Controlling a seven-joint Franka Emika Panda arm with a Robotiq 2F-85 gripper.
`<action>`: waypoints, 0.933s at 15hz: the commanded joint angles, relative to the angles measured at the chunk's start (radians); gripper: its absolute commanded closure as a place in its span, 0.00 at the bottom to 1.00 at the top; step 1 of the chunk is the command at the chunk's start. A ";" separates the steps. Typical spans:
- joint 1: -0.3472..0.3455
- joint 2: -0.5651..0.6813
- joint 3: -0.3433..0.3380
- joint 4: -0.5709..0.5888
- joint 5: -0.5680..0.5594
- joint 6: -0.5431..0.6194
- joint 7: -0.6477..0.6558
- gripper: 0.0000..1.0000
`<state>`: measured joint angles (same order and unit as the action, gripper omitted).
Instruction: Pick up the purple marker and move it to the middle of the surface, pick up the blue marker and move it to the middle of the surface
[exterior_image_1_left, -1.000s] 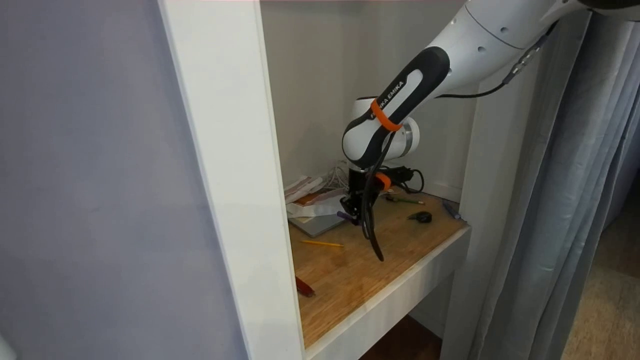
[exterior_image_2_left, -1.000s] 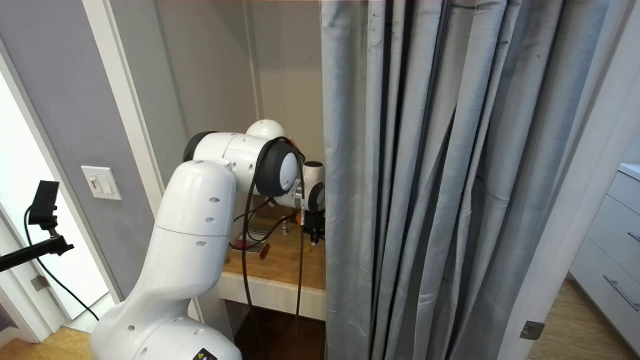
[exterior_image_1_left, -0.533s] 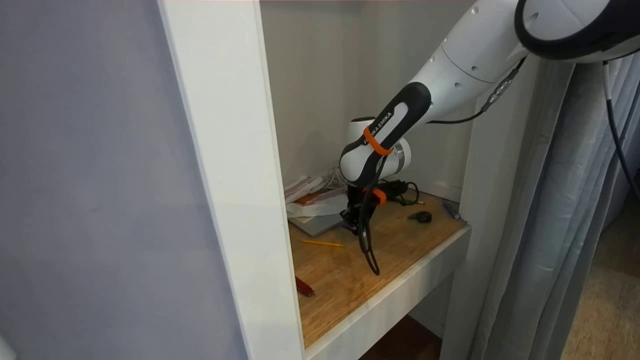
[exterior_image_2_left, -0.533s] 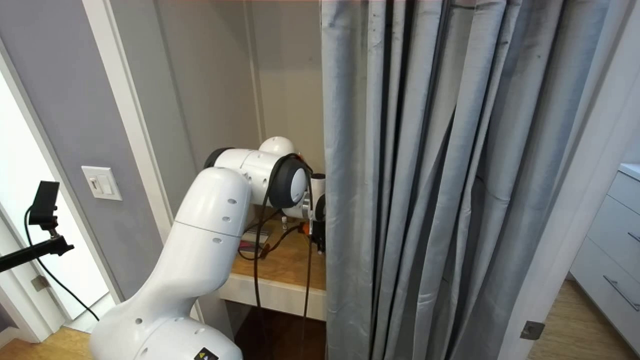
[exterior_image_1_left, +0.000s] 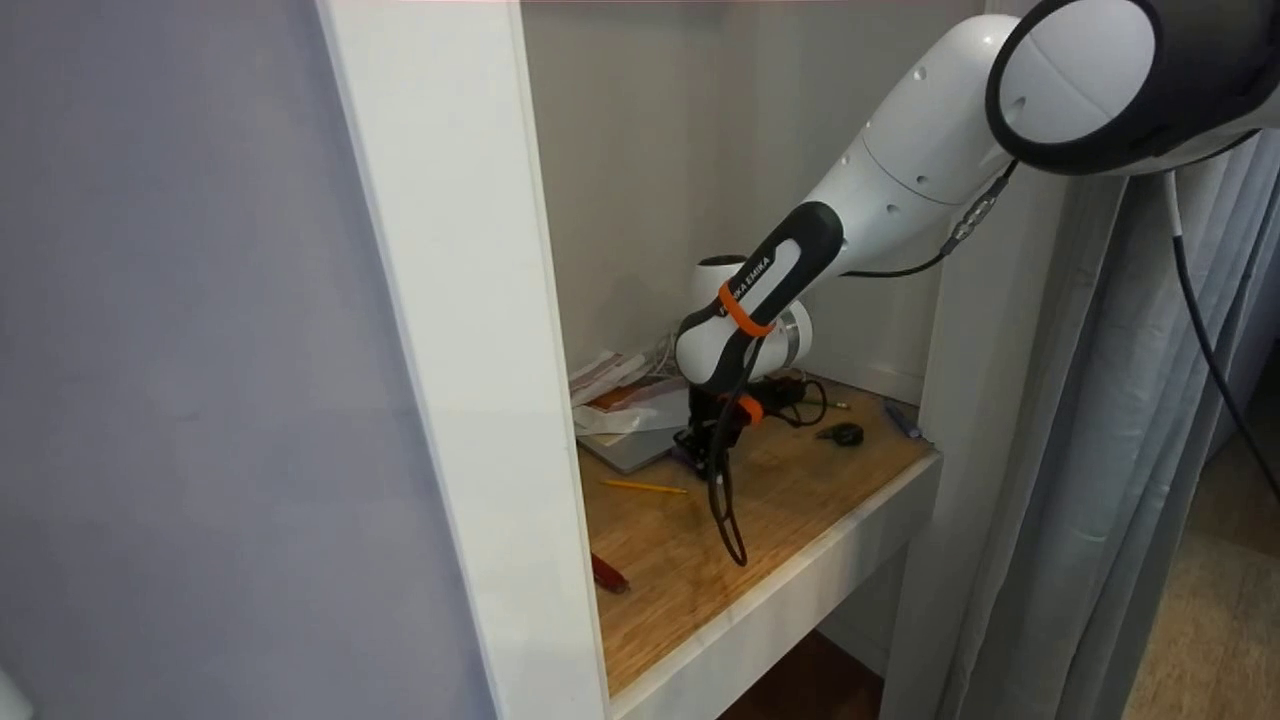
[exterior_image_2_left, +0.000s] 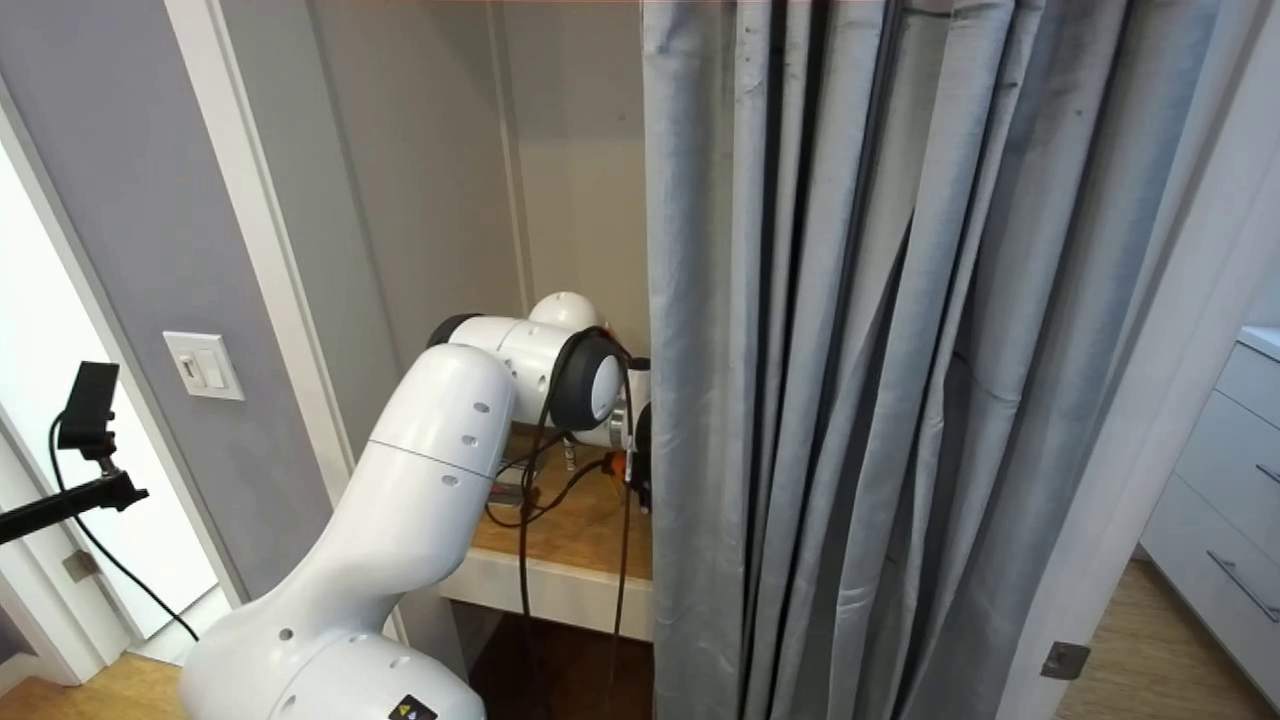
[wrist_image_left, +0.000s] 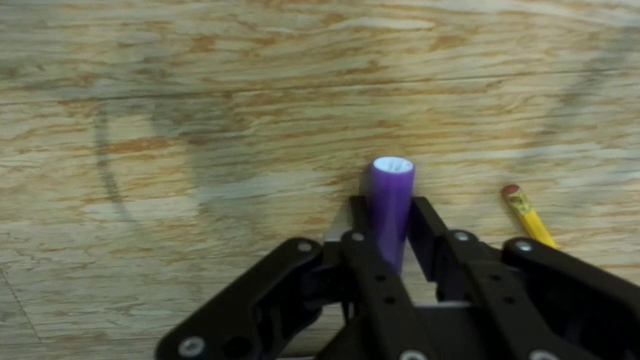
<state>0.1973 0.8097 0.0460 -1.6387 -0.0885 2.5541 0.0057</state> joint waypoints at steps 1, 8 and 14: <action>0.012 0.026 -0.009 0.059 -0.016 -0.009 0.015 0.41; 0.012 -0.115 -0.035 -0.019 -0.019 -0.189 0.052 0.00; -0.009 -0.261 -0.103 -0.173 -0.036 -0.339 0.218 0.00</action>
<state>0.1853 0.6437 -0.0115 -1.6879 -0.0884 2.2392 0.1108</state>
